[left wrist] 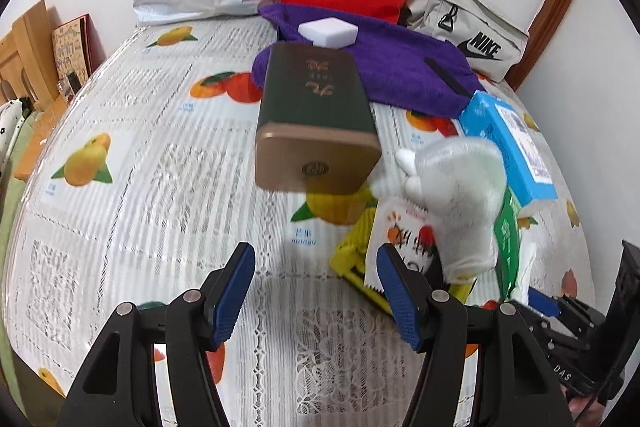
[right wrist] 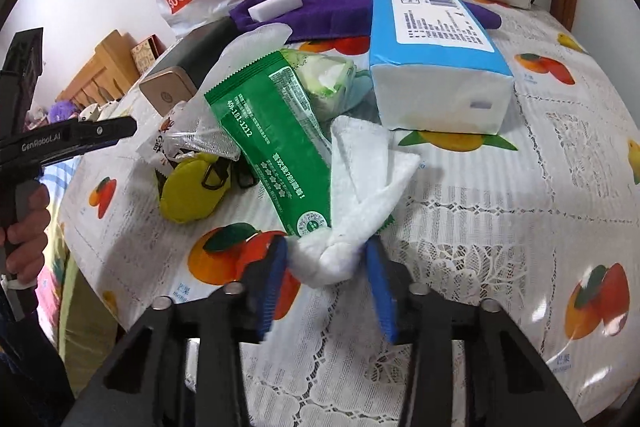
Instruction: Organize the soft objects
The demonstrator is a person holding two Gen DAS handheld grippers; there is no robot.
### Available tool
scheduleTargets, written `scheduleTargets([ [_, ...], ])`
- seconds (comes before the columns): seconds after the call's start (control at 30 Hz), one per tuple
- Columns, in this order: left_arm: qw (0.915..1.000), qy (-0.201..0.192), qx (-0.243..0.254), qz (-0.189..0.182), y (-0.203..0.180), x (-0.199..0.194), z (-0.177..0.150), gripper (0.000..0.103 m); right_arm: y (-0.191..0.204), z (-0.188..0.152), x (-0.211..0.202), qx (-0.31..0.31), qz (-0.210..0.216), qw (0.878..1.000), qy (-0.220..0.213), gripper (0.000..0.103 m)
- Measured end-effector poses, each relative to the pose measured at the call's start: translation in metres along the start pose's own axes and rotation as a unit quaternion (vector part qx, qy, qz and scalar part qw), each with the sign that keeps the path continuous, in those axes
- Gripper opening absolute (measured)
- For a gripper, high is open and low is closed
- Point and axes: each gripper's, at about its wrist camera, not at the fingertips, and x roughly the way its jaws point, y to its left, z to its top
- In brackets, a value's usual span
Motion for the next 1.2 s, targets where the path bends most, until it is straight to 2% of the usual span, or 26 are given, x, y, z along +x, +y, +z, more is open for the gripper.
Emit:
scheduleTargets([
  [0.13,0.9999,0.002,0.003,-0.011,0.000,0.002,-0.004,0.061,0.000,0.000,-0.002,-0.006,-0.003,1.000,-0.010,0.032],
  [0.5,0.9983,0.005,0.047,-0.035,-0.024,0.010,-0.008,0.061,-0.025,0.000,-0.031,0.017,-0.018,0.999,-0.048,0.032],
  [0.7,0.9934,0.010,0.114,-0.005,-0.052,0.020,-0.009,0.071,-0.041,-0.006,-0.027,0.038,-0.021,0.998,-0.042,0.032],
  [0.83,0.9897,0.011,0.143,-0.004,-0.064,0.021,-0.011,0.080,-0.046,-0.007,-0.024,0.043,-0.017,0.998,-0.039,0.032],
  [1.0,0.9833,0.008,0.181,0.015,-0.078,0.028,-0.014,0.091,-0.047,-0.005,-0.021,0.043,-0.010,0.998,-0.037,0.032],
  [1.1,0.9836,0.005,0.180,0.012,-0.077,0.027,-0.015,0.091,-0.047,-0.006,-0.021,0.042,-0.007,0.998,-0.038,0.032],
  [1.17,0.9841,0.003,0.178,0.003,-0.074,0.025,-0.016,0.078,-0.047,-0.006,-0.021,0.042,-0.006,0.998,-0.039,0.032],
  [1.2,0.9848,0.001,0.174,0.006,-0.070,0.024,-0.016,0.065,-0.047,-0.006,-0.022,0.043,-0.006,0.998,-0.039,0.032],
])
